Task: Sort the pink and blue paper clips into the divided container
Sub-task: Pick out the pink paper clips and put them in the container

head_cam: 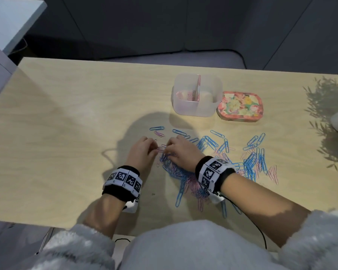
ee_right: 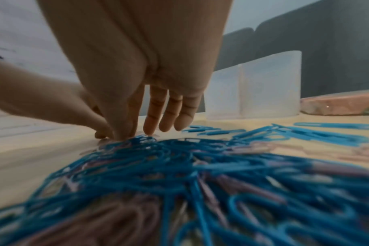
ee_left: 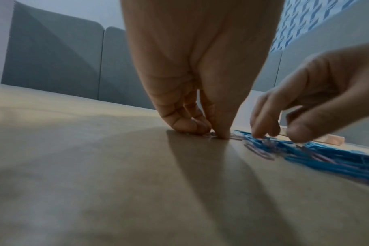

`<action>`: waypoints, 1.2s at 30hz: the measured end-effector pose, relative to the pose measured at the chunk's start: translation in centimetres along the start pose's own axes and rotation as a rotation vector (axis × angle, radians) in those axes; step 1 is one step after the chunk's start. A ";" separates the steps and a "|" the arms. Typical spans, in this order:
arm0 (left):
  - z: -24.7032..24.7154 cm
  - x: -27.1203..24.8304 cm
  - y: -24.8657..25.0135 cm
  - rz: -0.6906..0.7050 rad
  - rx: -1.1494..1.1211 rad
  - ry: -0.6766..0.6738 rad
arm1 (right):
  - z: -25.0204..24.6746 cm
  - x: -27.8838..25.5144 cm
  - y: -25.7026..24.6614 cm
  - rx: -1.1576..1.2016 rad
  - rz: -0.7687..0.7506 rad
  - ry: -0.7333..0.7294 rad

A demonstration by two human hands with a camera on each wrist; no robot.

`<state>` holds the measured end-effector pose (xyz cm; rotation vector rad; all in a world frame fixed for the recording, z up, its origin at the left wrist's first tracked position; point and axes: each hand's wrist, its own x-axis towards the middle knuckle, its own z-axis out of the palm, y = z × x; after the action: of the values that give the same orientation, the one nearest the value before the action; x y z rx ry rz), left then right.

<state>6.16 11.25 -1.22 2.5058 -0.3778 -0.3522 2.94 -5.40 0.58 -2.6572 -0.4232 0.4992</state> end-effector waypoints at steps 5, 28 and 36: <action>-0.3 0.1 -0.4 -0.034 -0.011 0.011 | -0.1 -1.7 1.0 -0.023 0.087 -0.002; -1.4 2.1 0.5 -0.063 -0.014 -0.050 | -0.7 4.4 -0.8 0.199 0.134 0.021; -1.1 1.9 0.2 0.022 0.069 -0.084 | -0.3 4.8 -1.2 0.126 0.116 0.061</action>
<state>8.23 11.02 -0.57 2.5577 -0.4571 -0.4438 7.05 -2.76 0.07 -2.5772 -0.2133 0.4623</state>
